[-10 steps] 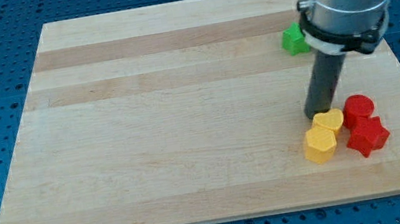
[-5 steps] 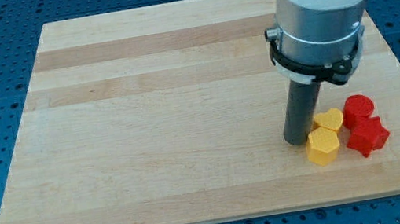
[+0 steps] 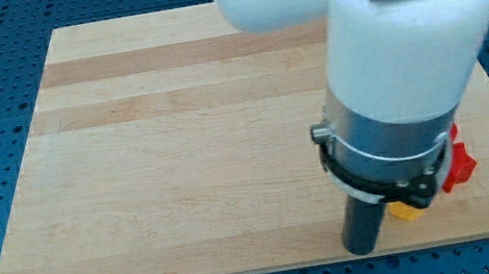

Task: Push the yellow hexagon to the red star

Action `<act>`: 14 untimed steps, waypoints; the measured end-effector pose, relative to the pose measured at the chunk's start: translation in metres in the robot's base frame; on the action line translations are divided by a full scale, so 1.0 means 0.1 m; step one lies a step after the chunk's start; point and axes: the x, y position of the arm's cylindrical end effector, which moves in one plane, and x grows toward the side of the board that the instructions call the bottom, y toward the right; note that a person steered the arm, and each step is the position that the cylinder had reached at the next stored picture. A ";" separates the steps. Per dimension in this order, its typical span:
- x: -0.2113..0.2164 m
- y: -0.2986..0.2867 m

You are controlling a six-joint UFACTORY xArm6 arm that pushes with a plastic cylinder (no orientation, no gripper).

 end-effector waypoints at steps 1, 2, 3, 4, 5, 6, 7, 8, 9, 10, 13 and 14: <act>-0.03 0.34; -0.03 0.48; -0.03 0.54; 0.00 0.52; 0.00 0.29; -0.08 0.06; -0.20 0.16; -0.26 0.35; -0.25 0.36; -0.10 0.32; -0.44 0.33; -0.28 0.29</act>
